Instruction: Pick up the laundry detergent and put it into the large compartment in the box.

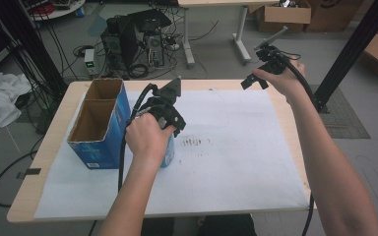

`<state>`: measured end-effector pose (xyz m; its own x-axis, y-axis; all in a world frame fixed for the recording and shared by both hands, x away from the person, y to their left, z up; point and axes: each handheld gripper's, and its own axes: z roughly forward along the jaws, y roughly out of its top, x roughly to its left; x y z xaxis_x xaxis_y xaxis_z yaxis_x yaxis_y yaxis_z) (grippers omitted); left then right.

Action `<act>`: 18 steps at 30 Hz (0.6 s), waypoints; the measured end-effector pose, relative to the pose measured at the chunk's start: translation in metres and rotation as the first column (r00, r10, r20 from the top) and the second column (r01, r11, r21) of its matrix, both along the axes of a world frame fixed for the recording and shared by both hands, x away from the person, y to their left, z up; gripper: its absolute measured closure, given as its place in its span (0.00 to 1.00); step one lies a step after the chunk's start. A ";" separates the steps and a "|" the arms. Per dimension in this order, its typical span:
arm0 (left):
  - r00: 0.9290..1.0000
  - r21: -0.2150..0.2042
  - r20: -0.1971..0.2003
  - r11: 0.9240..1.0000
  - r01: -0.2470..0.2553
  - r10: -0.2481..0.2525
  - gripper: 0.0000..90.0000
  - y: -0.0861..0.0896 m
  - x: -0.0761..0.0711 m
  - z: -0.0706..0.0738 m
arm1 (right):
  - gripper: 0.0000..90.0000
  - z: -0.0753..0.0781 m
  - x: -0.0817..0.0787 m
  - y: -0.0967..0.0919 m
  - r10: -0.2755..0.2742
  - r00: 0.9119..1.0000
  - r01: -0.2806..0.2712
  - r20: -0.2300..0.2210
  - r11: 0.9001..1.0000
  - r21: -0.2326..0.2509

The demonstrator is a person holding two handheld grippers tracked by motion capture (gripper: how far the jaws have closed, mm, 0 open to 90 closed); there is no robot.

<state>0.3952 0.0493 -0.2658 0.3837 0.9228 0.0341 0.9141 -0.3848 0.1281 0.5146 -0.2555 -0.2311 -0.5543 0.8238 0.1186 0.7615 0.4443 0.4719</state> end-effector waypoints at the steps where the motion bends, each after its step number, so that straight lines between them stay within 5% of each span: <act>1: 1.000 0.007 0.000 1.000 0.000 0.000 0.21 0.000 0.000 -0.001 | 0.18 0.000 0.000 0.000 0.001 1.000 -0.001 0.000 1.000 0.000; 18: 1.000 0.020 -0.018 1.000 -0.010 0.010 0.22 0.000 0.004 -0.015 | 0.18 -0.005 0.001 0.001 0.004 1.000 -0.004 -0.004 1.000 -0.001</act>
<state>0.3989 0.0494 -0.2807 0.3754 0.9257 0.0457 0.9199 -0.3781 0.1039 0.5158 -0.2543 -0.2357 -0.5569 0.8218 0.1203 0.7619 0.4477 0.4680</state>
